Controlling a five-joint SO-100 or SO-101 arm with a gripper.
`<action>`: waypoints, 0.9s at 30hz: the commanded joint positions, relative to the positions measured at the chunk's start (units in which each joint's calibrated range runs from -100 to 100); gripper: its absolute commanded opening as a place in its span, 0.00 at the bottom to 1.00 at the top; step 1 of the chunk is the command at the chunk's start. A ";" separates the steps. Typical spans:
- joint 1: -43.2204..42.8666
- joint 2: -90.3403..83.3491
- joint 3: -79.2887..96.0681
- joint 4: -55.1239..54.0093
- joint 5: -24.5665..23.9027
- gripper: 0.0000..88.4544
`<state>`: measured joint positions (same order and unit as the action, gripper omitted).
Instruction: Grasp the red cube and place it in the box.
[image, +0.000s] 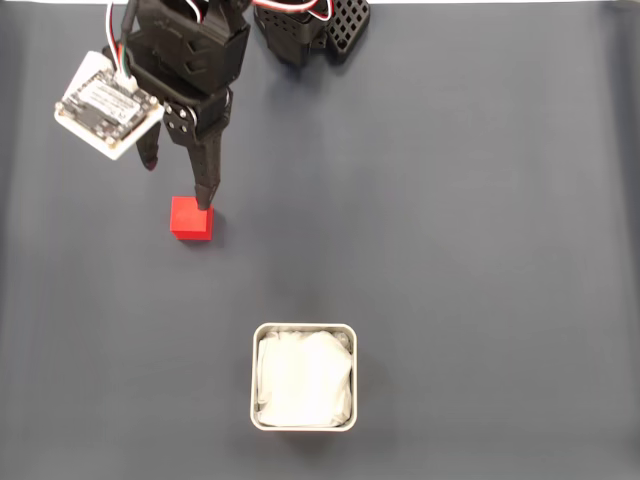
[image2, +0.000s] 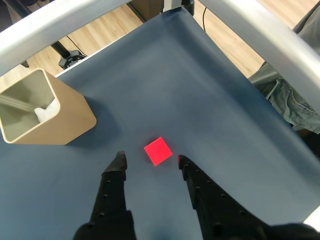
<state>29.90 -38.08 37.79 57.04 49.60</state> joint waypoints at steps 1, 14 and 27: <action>0.79 0.04 0.89 -3.27 0.78 0.28; 1.99 1.86 8.56 -11.96 2.15 0.29; 2.14 4.81 12.75 -18.02 2.83 0.29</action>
<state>31.45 -33.13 50.54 40.89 51.60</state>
